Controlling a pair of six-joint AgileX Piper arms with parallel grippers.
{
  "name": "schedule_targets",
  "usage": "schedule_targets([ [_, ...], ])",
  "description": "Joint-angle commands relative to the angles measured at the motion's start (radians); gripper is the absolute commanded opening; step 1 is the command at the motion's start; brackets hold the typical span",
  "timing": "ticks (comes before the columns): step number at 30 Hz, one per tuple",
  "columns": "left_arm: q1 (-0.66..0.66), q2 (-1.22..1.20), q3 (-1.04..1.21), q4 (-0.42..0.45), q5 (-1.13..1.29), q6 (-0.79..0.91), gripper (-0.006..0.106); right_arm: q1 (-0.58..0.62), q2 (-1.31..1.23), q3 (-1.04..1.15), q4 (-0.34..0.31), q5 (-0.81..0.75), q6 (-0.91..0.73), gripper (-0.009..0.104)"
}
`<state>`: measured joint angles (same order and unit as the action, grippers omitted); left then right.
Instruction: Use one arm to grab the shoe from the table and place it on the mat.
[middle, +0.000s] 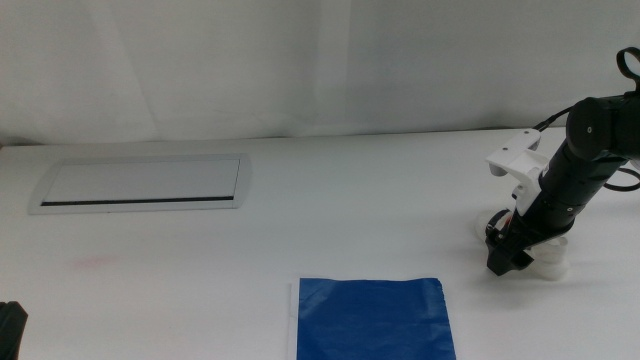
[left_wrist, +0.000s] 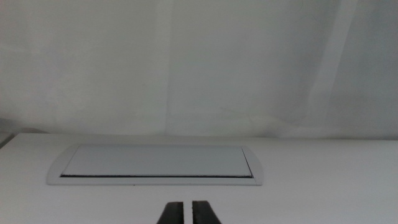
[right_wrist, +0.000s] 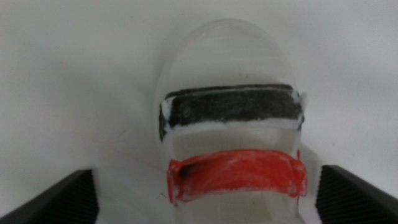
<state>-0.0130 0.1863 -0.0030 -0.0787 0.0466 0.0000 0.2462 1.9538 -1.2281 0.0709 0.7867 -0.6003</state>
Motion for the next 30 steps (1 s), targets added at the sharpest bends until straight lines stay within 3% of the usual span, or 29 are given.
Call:
schedule_targets([
  [1,-0.004,-0.004,0.01,-0.004,-0.013,-0.008,-0.003,0.003,0.001,-0.006,-0.009,-0.015,0.001,0.091],
  [3,-0.004,-0.004,0.01,-0.004,-0.013,-0.008,-0.003,0.003,0.001,-0.006,-0.011,-0.024,0.001,0.077],
  [7,-0.004,-0.004,0.01,-0.004,-0.013,-0.008,-0.003,0.003,0.001,-0.006,-0.011,-0.017,0.001,0.036],
  [8,-0.004,-0.004,0.01,-0.004,-0.013,-0.008,-0.003,0.003,0.001,-0.006,-0.011,-0.03,0.001,-0.002],
  [13,-0.004,-0.004,0.01,-0.004,-0.013,-0.008,-0.003,0.003,-0.05,-0.056,-0.011,-0.005,-0.004,-0.002],
  [21,-0.004,-0.004,0.01,-0.004,-0.013,-0.008,-0.003,0.039,-0.189,-0.132,0.025,0.12,-0.228,-0.002],
  [26,-0.004,-0.004,0.01,-0.004,-0.013,-0.008,-0.003,0.14,-0.234,-0.159,0.016,0.2,-0.283,-0.002],
  [30,-0.004,-0.004,0.01,-0.004,-0.013,-0.008,-0.003,0.303,-0.238,-0.159,0.015,0.238,-0.29,-0.002],
])
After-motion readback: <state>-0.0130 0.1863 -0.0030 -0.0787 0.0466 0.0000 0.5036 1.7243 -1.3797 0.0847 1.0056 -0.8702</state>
